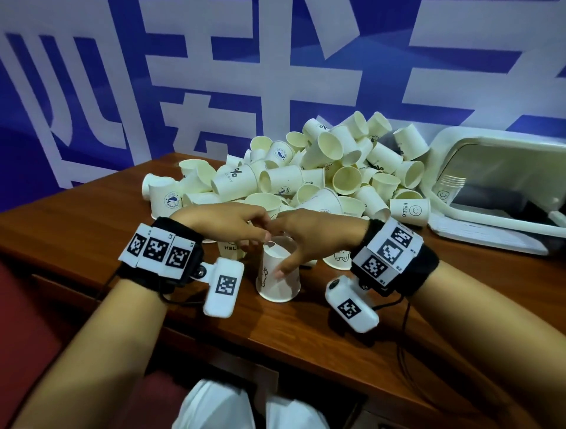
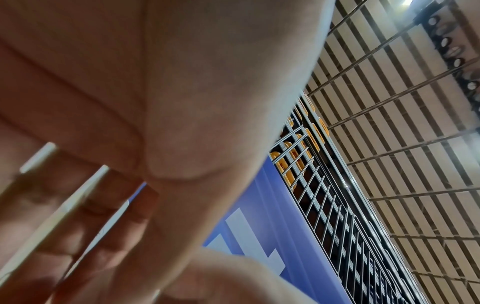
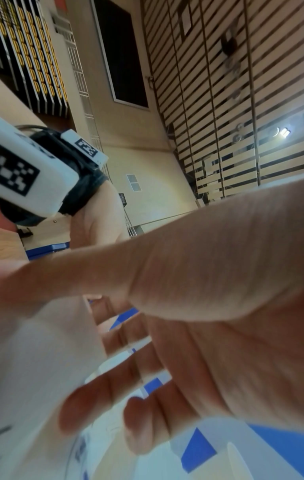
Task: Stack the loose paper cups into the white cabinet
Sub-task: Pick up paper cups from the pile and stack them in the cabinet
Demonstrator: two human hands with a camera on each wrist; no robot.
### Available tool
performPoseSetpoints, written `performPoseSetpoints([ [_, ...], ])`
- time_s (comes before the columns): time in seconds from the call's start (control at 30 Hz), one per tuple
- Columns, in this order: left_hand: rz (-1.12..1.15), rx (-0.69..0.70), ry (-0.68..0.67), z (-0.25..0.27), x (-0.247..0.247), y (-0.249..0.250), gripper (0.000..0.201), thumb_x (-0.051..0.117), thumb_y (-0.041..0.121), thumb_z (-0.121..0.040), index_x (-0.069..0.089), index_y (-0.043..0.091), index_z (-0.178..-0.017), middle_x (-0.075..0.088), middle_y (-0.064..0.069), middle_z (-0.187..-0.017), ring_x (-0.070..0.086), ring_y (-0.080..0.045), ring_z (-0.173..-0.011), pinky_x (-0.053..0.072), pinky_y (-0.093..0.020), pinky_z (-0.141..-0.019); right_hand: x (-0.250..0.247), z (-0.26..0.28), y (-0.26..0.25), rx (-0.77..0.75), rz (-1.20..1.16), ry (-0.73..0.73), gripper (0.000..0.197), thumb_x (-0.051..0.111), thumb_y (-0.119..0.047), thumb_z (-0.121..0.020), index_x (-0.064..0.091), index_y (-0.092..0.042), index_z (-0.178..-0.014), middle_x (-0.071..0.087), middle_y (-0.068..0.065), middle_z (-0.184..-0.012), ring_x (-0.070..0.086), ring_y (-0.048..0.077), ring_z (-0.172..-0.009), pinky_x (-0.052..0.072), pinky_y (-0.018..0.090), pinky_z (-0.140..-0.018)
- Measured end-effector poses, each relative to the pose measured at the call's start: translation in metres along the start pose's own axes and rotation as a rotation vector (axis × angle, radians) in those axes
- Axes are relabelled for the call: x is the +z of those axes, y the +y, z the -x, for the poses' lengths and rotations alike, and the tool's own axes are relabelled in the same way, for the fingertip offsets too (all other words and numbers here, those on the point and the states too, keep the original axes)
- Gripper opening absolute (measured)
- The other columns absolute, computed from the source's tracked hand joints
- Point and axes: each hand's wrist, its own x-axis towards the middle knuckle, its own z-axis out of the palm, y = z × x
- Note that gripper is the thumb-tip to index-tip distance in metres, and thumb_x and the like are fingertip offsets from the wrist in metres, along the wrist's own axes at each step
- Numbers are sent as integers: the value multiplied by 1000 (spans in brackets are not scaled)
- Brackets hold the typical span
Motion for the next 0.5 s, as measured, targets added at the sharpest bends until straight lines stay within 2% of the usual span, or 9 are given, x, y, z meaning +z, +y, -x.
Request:
performPoseSetpoints([
  [0.07,17,19,-15,0,4,-3,28,57,30,-94,55,17,-119,62,-2,-114,63,-13,-101,55,-29,-87,2,2,-1,-8,-43,41,62,79,-43,-76,56,-14,-126,57,-3,-115,51,11,-100,42,24,-83],
  [0.2,56,44,18,0,8,-5,38,48,44,-95,55,18,-122,63,1,-114,63,-8,-101,54,-33,-91,-3,11,7,49,-114,130,57,78,-48,-75,59,-17,-119,58,-6,-107,51,8,-92,40,16,-72],
  [0.3,115,67,26,1,10,1,41,44,47,-94,57,15,-115,65,3,-105,65,-5,-95,55,-24,-83,-8,21,15,106,-150,148,50,76,-50,-76,60,-20,-113,57,-11,-100,51,2,-81,37,8,-64],
  [0.37,157,71,21,-1,12,4,45,44,49,-92,58,12,-113,67,4,-102,67,-5,-91,54,-20,-77,-8,26,19,144,-161,135,47,75,-51,-76,60,-22,-110,55,-15,-95,51,-3,-79,36,7,-62],
  [0.43,180,71,2,-2,15,5,55,43,57,-86,58,12,-114,67,1,-106,68,-9,-93,54,-23,-79,-5,28,22,169,-178,116,44,75,-52,-76,59,-24,-107,55,-17,-93,52,-5,-80,36,9,-63],
  [0.5,193,65,-19,-5,17,6,66,41,64,-76,59,12,-113,68,-2,-106,68,-14,-95,55,-29,-83,-1,31,24,169,-194,93,46,74,-53,-76,59,-24,-108,59,-14,-97,54,-3,-82,39,14,-70],
])
